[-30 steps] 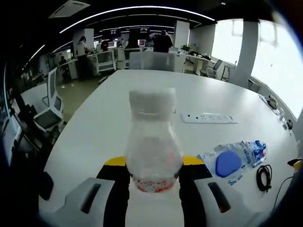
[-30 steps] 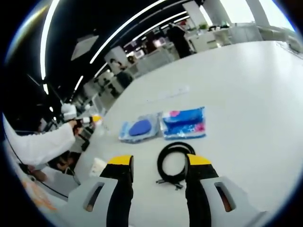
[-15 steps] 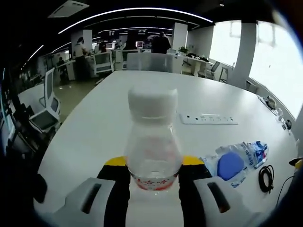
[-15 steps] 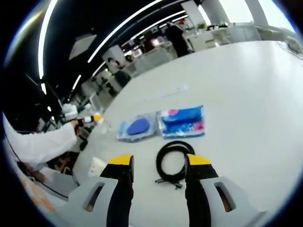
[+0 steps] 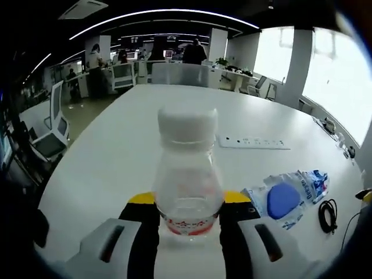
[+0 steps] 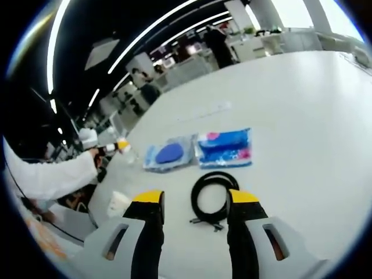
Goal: Arrange the tabletop items into an orderly group along one side of the table until the central work area is clear of visible clutter.
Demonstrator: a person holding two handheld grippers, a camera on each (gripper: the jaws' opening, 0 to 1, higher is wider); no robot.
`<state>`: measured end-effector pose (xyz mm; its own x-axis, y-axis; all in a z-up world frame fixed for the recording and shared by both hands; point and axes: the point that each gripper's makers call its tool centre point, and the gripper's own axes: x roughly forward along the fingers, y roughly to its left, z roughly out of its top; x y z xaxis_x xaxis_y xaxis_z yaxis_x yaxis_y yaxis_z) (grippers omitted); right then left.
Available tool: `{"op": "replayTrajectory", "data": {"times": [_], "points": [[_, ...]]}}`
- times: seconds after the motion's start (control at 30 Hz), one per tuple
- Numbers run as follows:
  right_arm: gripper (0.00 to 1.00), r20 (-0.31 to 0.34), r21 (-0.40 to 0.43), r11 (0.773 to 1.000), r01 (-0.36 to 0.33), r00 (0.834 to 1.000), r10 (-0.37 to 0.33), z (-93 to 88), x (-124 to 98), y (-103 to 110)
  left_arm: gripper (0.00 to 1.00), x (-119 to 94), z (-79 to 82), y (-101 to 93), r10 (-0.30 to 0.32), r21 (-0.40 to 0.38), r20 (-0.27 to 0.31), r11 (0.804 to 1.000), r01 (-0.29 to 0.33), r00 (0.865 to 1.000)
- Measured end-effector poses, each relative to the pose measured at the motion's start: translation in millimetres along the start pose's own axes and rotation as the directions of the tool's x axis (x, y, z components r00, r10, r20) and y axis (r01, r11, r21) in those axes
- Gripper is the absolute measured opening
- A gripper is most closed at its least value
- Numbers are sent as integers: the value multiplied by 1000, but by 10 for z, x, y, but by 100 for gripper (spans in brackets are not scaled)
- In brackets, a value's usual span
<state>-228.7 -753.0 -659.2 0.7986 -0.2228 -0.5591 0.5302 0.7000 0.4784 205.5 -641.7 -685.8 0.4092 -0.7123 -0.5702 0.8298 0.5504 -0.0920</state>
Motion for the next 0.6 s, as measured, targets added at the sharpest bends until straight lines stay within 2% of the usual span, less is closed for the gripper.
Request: {"op": "replayTrajectory", "data": {"times": [0.03,0.3,0.6], "points": [[41,2,8,1000,-2,1000,2,-7,0,0,39,-1,-35,-7,1,-7,-19,1000,-1,1000],[41,14,25,1000,2,1000,-2,-6,-16,-29,40,-59,-72,7,17,-8,-5,1000,-17,1000],[40,20,30,1000,-6,1000,5,-17,-38,-30,40,-86,-111,-27,18,46,1,999,-18,1000]]}}
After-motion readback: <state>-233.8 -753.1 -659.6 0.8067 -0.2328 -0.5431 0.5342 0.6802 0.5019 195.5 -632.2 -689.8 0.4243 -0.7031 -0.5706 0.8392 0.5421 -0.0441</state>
